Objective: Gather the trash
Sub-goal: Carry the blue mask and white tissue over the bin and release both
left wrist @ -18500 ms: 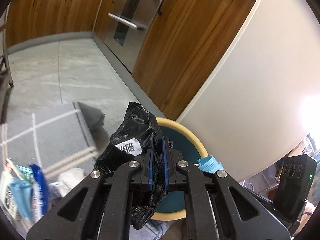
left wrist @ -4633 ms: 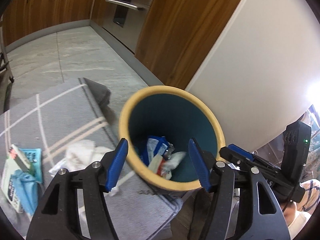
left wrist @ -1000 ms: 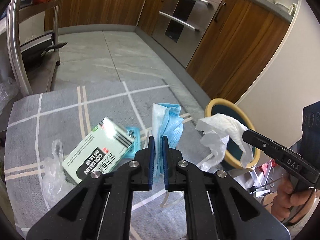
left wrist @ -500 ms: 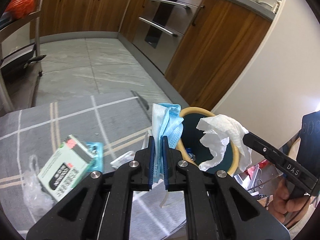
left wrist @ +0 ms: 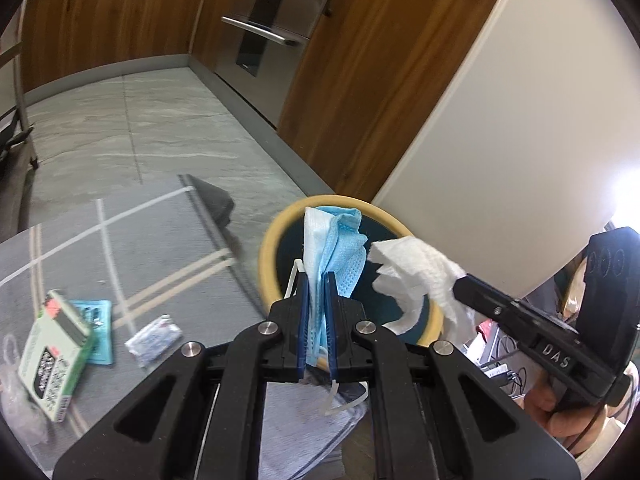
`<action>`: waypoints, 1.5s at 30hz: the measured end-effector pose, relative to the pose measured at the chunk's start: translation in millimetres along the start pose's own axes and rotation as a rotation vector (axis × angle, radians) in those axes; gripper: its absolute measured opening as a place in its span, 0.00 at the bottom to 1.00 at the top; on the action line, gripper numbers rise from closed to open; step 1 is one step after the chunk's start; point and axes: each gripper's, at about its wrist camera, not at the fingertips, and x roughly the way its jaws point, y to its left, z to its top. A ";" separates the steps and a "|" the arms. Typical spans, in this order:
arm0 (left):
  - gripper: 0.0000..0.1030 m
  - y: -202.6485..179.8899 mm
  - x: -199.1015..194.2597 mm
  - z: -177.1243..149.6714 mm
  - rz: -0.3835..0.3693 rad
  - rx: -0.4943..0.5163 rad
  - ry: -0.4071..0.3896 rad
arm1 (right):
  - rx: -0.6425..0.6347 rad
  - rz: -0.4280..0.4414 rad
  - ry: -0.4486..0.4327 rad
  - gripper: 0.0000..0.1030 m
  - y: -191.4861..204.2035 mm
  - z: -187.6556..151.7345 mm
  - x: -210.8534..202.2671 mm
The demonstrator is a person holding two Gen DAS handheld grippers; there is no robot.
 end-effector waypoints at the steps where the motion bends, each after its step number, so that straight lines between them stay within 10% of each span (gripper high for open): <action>1: 0.07 -4.3 4.8 0.4 -0.003 0.004 0.006 | 0.007 -0.003 0.003 0.04 -4.2 -0.6 1.3; 18: 0.07 -45.1 87.9 2.8 -0.026 0.037 0.119 | 0.141 -0.086 0.121 0.05 -59.7 -20.6 35.5; 24: 0.08 -47.3 109.6 1.5 -0.018 0.034 0.147 | 0.153 -0.122 0.117 0.25 -66.9 -22.6 29.5; 34: 0.65 -45.8 98.0 0.7 0.002 0.039 0.104 | 0.174 -0.135 0.069 0.39 -69.4 -16.9 17.8; 45: 0.76 -19.3 51.3 0.7 0.035 0.012 0.037 | 0.153 -0.124 0.037 0.48 -52.6 -9.9 10.2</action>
